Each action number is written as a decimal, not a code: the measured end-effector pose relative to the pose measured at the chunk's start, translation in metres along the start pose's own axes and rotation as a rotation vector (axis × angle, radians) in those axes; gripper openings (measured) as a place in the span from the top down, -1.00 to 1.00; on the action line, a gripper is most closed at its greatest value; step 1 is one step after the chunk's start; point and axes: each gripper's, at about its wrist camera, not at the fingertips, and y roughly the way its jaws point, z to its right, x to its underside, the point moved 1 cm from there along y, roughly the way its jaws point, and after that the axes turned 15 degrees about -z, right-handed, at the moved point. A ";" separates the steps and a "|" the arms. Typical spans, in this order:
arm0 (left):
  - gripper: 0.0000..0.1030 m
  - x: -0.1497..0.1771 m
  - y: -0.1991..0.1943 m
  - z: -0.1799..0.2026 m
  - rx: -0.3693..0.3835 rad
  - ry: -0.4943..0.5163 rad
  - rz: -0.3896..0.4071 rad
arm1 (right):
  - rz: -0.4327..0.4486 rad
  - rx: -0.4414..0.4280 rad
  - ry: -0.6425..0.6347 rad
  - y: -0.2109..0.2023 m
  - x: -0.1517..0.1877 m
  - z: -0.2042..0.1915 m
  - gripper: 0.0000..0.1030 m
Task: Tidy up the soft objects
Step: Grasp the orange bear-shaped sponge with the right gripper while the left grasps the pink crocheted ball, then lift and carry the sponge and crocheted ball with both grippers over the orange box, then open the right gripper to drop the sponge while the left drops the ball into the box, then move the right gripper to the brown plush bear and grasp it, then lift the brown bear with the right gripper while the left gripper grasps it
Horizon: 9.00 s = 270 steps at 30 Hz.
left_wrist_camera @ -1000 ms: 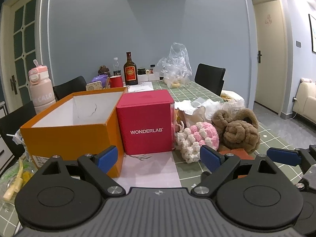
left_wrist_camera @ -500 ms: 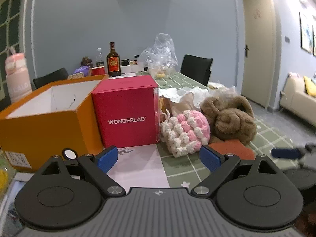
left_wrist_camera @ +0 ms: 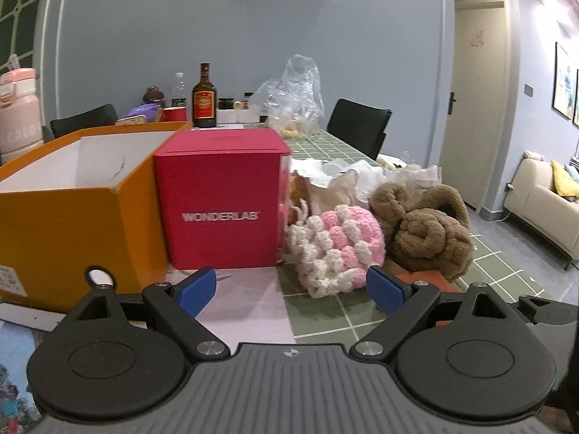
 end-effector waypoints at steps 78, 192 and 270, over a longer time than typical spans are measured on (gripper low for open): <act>-0.18 -0.030 -0.072 -0.021 0.125 -0.023 0.132 | 0.236 -0.184 -0.016 -0.063 0.031 0.014 -0.44; -0.90 -0.041 -0.178 -0.122 -0.188 -0.109 0.323 | 0.482 -0.111 -0.109 -0.129 -0.106 -0.117 -0.95; -0.90 -0.012 0.040 -0.015 0.097 -0.201 -0.083 | -0.001 -0.201 0.032 0.007 -0.039 0.051 0.18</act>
